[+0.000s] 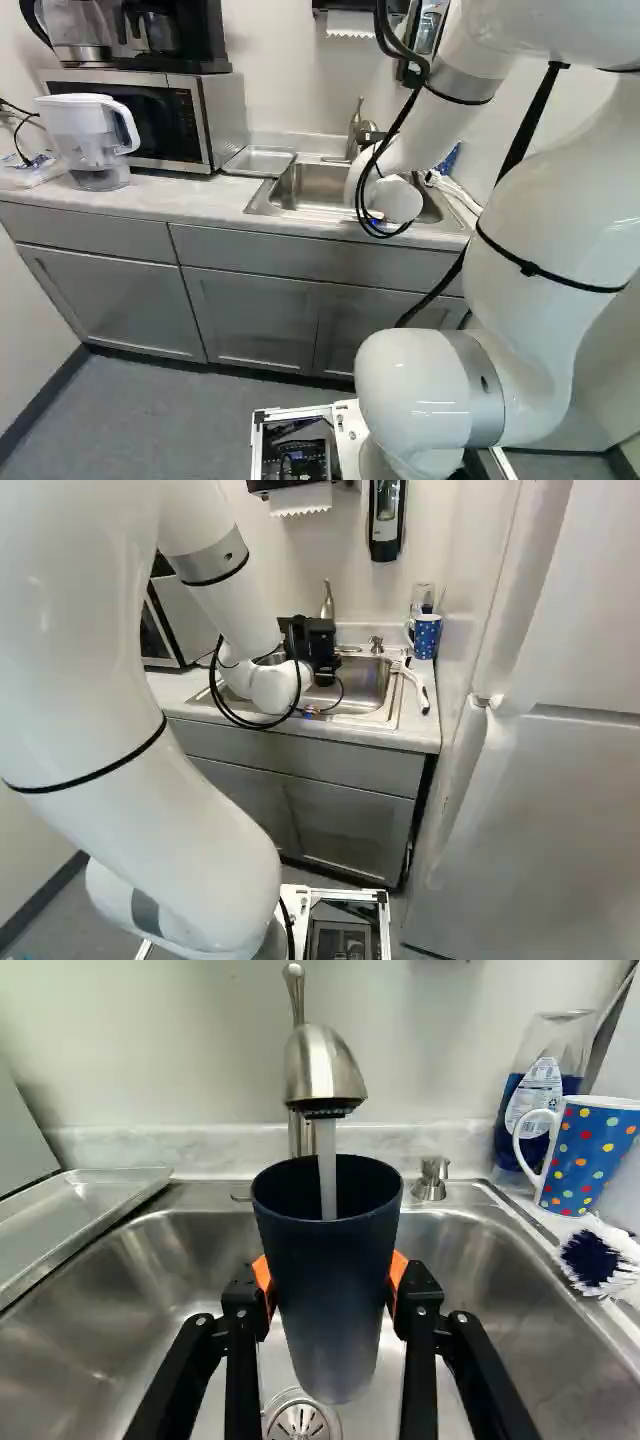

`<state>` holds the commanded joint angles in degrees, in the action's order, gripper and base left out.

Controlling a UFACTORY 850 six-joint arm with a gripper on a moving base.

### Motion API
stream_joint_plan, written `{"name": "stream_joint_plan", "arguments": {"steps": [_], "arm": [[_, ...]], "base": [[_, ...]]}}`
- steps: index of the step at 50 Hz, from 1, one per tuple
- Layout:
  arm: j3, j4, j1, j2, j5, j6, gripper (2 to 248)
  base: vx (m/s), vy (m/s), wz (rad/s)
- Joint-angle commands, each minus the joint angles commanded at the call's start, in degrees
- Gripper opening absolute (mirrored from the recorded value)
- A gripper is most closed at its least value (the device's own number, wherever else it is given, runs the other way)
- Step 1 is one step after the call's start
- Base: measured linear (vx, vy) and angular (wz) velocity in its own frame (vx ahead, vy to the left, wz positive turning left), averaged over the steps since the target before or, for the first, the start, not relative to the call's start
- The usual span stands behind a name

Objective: Rinse the cup and place it in the tray

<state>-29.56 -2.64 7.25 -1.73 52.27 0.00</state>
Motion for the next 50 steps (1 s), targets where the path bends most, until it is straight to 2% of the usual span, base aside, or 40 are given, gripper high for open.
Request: {"name": "stream_joint_plan", "arguments": {"steps": [50], "arm": [[0.0,0.0,0.0,0.0,0.0,0.0,125]], "base": [[0.0,0.0,0.0]]}}
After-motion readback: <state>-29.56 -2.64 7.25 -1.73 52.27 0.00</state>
